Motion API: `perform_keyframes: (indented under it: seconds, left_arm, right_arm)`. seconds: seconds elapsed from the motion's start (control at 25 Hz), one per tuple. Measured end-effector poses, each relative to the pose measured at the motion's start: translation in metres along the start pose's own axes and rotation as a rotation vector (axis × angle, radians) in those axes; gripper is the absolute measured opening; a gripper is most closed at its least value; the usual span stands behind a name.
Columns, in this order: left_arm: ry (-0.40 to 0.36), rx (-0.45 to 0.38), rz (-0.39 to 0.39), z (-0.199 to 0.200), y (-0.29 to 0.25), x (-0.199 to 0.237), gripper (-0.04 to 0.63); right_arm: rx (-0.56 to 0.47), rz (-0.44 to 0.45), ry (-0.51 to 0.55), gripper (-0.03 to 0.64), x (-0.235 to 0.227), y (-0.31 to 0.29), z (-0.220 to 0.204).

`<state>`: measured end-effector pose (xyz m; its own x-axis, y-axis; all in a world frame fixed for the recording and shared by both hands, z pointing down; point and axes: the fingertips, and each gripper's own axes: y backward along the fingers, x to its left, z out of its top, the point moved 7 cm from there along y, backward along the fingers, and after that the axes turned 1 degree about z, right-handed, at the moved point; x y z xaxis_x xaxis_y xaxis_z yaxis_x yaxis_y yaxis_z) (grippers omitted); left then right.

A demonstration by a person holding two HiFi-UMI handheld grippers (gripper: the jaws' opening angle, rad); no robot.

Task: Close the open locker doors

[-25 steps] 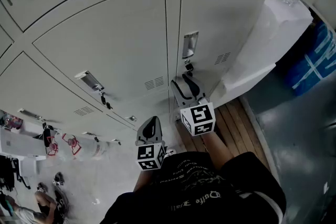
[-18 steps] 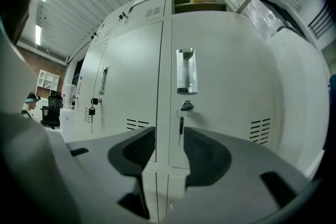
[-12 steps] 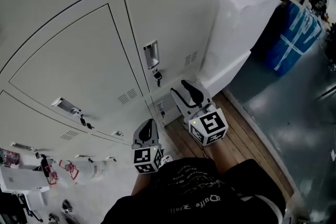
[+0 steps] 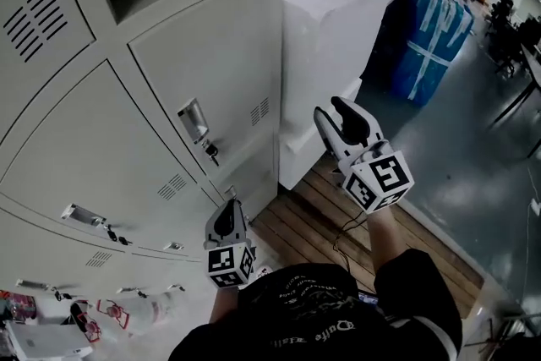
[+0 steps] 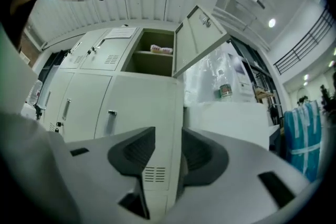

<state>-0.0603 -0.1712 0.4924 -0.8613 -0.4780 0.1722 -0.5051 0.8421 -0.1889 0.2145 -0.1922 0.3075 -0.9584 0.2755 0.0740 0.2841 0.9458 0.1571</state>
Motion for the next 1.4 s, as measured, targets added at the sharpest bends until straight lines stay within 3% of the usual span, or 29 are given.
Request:
perform_keyframes:
  seconds: [0.2,0.48,0.72,0.96,1.12,1.4]
  left_arm:
    - [-0.014,0.002,-0.033,0.007,-0.013,-0.013,0.008]
    - [-0.063,0.012,-0.106,0.010,-0.029,-0.038,0.008]
    - [-0.070,0.012,-0.107,0.011,-0.029,-0.046,0.008]
    - [-0.048,0.026,-0.063,0.011,-0.021,-0.041,0.008]
    - [-0.108,0.029,-0.032,0.009,-0.018,-0.037,0.008]
    - [-0.108,0.031,-0.003,0.008,-0.013,-0.029,0.008]
  right_arm:
    - [-0.083,-0.050,-0.002,0.156,-0.046,0.016,0.045]
    - [-0.181,-0.040,-0.039,0.156,-0.099,0.029,0.106]
    - [-0.278,-0.047,-0.079,0.153,-0.140,0.030,0.155]
    - [-0.312,0.071,-0.085,0.147,-0.162,0.018,0.191]
    - [-0.252,0.176,-0.075,0.147,-0.167,0.004,0.199]
    - [-0.241,0.192,-0.078,0.131,-0.171,-0.006,0.201]
